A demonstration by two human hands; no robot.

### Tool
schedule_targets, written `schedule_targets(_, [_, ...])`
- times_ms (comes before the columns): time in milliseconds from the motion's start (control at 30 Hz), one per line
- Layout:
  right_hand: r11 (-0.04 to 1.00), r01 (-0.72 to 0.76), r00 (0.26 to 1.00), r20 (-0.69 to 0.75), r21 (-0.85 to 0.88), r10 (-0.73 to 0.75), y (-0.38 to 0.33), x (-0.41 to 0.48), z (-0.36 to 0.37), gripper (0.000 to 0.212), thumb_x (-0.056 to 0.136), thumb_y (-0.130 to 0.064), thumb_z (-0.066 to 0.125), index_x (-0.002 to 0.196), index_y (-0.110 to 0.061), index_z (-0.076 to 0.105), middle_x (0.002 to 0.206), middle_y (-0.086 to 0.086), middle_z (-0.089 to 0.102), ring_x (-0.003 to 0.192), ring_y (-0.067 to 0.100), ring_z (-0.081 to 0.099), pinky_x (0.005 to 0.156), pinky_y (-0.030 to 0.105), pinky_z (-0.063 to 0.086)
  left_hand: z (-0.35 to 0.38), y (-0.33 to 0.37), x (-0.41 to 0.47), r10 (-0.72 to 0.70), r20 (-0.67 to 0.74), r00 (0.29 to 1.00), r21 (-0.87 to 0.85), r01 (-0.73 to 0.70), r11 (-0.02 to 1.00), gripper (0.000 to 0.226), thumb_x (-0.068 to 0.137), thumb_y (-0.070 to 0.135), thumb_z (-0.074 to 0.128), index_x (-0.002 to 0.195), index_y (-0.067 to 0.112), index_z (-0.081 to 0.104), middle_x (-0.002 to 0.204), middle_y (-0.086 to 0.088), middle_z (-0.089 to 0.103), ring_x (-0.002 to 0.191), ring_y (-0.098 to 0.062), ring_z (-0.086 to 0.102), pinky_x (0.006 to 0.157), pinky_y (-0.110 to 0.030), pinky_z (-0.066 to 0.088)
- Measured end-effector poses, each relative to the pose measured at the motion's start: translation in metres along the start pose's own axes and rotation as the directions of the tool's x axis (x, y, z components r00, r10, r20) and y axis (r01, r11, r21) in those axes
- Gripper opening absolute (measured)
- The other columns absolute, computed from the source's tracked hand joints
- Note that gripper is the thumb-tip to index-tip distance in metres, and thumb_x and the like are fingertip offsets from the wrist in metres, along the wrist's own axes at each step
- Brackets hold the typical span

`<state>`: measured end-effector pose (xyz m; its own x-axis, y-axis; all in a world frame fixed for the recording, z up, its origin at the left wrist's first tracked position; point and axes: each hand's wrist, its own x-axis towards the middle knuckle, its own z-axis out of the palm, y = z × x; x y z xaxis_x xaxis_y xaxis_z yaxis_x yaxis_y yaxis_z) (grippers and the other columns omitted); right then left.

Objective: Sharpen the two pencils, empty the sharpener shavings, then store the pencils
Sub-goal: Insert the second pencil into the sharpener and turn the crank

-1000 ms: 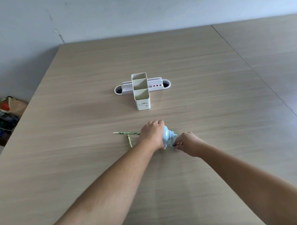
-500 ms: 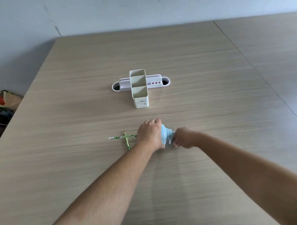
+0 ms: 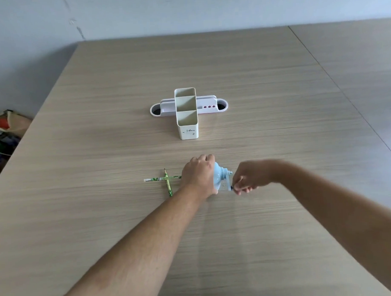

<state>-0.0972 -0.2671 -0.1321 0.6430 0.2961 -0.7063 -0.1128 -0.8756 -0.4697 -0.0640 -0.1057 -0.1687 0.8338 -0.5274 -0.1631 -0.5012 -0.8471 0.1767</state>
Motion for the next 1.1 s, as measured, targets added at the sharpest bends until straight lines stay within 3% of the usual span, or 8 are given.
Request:
schedule_targets(200, [0.992,-0.125,0.856,-0.505,0.005,0.11,0.003,0.04,-0.018,0.023,0.091,-0.015,0.051,0.097,-0.009,0.072,0.082,0.002,0.07,0.073,0.015,0.053,0.058,0.021,0.038,-0.001,0.001,0.0,-0.002,0.013,1.0,0.011,0.002,1.0,0.073,0.06,0.03,0.086,0.119,0.012,0.047,0.119,-0.004,0.059,0.107,-0.025,0.056,0.08,-0.034,0.048])
schedule_targets(300, [0.966,-0.212,0.95,-0.265,-0.15,0.167,0.002,0.042,0.024,0.027,0.092,-0.014,0.047,0.105,-0.007,0.069,0.08,0.001,0.064,0.069,0.015,0.051,0.06,0.022,0.039,0.0,0.002,0.0,-0.036,0.014,0.999,-0.016,0.037,0.999,0.071,0.059,0.032,0.087,0.116,0.013,0.048,0.12,-0.003,0.058,0.109,-0.023,0.055,0.082,-0.033,0.047])
schedule_targets(400, [0.998,-0.032,0.999,0.002,-0.053,0.032,-0.003,0.001,0.004,0.023,0.09,-0.014,0.05,0.085,-0.013,0.072,0.063,-0.005,0.057,0.062,0.01,0.053,0.059,0.017,0.041,0.0,0.001,-0.001,-0.012,0.012,1.0,-0.01,0.012,1.0,0.071,0.059,0.03,0.087,0.116,0.012,0.048,0.118,-0.004,0.06,0.107,-0.025,0.056,0.082,-0.034,0.048])
schedule_targets(600, [0.987,-0.149,0.874,-0.475,-0.057,0.104,0.004,0.041,-0.02,0.023,0.089,-0.016,0.052,0.095,-0.009,0.073,0.088,0.008,0.071,0.084,0.021,0.062,0.073,0.024,0.043,-0.002,0.002,-0.001,-0.002,0.024,1.0,0.014,0.002,1.0,0.073,0.059,0.028,0.086,0.119,0.013,0.048,0.119,-0.004,0.059,0.108,-0.026,0.056,0.081,-0.035,0.048])
schedule_targets(700, [0.964,-0.206,0.953,-0.257,-0.167,0.16,0.007,0.046,0.024,0.024,0.089,-0.016,0.05,0.097,-0.008,0.071,0.087,0.009,0.07,0.075,0.017,0.056,0.066,0.023,0.041,-0.002,0.002,0.0,-0.024,0.018,1.0,0.0,0.024,1.0,0.07,0.059,0.03,0.087,0.115,0.013,0.048,0.119,-0.004,0.059,0.107,-0.024,0.055,0.08,-0.035,0.048])
schedule_targets(800, [0.999,-0.042,0.999,0.029,0.02,0.042,0.001,0.003,0.005,0.021,0.091,-0.012,0.05,0.084,-0.01,0.07,0.063,-0.003,0.058,0.057,0.009,0.052,0.053,0.013,0.043,-0.002,0.001,-0.002,0.001,0.013,1.0,0.006,-0.001,1.0,0.069,0.06,0.03,0.087,0.114,0.012,0.048,0.117,-0.004,0.059,0.105,-0.025,0.056,0.08,-0.035,0.049])
schedule_targets(967, [0.997,-0.067,0.922,-0.381,0.025,0.071,0.0,0.025,-0.037,0.022,0.091,-0.011,0.051,0.096,-0.006,0.072,0.071,0.0,0.064,0.071,0.016,0.058,0.064,0.023,0.046,-0.003,0.002,-0.002,0.007,0.018,1.0,0.034,-0.007,0.999,0.073,0.06,0.027,0.085,0.121,0.012,0.046,0.119,-0.005,0.058,0.107,-0.026,0.056,0.079,-0.035,0.048])
schedule_targets(1100, [0.97,-0.23,0.943,-0.264,-0.077,0.202,0.003,0.046,0.018,0.024,0.09,-0.011,0.051,0.105,-0.007,0.069,0.09,0.006,0.072,0.075,0.019,0.062,0.059,0.022,0.044,-0.003,0.002,-0.001,-0.023,0.027,0.999,0.012,0.023,1.0,0.072,0.06,0.031,0.086,0.117,0.013,0.047,0.121,-0.004,0.058,0.109,-0.025,0.055,0.081,-0.035,0.047])
